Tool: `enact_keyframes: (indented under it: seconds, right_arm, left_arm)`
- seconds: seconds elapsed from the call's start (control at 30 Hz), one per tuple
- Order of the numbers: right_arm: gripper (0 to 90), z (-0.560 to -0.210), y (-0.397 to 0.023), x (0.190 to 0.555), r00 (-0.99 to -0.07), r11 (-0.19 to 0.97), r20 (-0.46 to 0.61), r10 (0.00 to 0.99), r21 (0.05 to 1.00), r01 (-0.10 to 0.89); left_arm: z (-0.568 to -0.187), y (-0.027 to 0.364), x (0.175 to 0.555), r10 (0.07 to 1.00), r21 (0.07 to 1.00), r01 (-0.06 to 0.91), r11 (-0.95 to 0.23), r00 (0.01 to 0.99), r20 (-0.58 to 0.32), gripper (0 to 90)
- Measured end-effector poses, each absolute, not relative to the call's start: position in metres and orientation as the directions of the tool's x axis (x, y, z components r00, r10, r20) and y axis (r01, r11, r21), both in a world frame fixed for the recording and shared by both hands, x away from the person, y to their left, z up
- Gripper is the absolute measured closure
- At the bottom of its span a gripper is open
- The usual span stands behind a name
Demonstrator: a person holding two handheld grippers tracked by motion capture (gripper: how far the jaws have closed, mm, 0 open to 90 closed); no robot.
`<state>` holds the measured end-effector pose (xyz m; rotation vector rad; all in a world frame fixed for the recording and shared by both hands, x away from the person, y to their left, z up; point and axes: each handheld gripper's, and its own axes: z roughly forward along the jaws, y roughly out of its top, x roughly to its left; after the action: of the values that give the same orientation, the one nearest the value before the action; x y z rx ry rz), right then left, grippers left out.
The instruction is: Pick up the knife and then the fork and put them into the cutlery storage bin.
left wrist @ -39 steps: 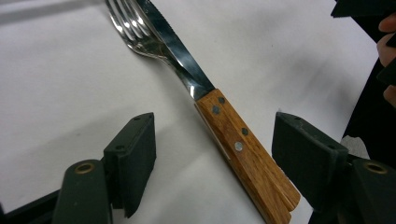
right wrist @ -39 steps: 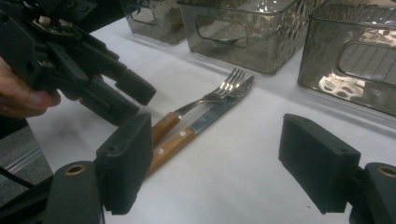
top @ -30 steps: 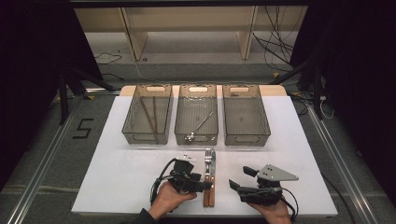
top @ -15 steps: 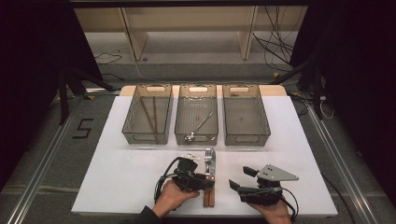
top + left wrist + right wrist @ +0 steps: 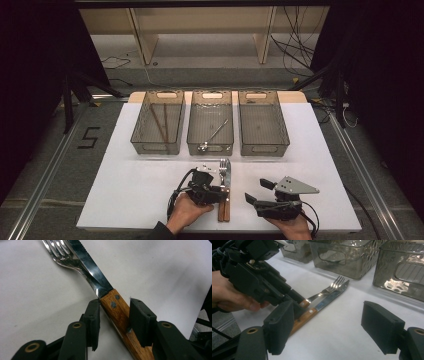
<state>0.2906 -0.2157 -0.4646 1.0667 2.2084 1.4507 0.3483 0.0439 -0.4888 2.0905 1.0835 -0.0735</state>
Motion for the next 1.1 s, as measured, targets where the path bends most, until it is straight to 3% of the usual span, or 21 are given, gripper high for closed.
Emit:
enact_keyframes:
  seconds: [0.3, 0.43, 1.1]
  right_arm:
    - [26.7, -0.465, -0.216, 0.291, -0.684, 0.220, 0.146, 0.715, 0.881, 0.418]
    - [26.7, -0.465, -0.217, 0.291, -0.683, 0.220, 0.146, 0.716, 0.881, 0.419]
    - [26.7, -0.464, -0.216, 0.290, -0.686, 0.219, 0.146, 0.712, 0.883, 0.415]
  left_arm:
    - [-0.489, 0.047, 0.349, 0.673, 0.614, 0.717, -0.331, 0.635, -0.379, 65.7]
    - [-0.490, 0.048, 0.349, 0.679, 0.612, 0.716, -0.335, 0.634, -0.369, 77.5]
    - [-0.482, 0.060, 0.354, 0.650, 0.639, 0.688, -0.344, 0.666, -0.366, 80.4]
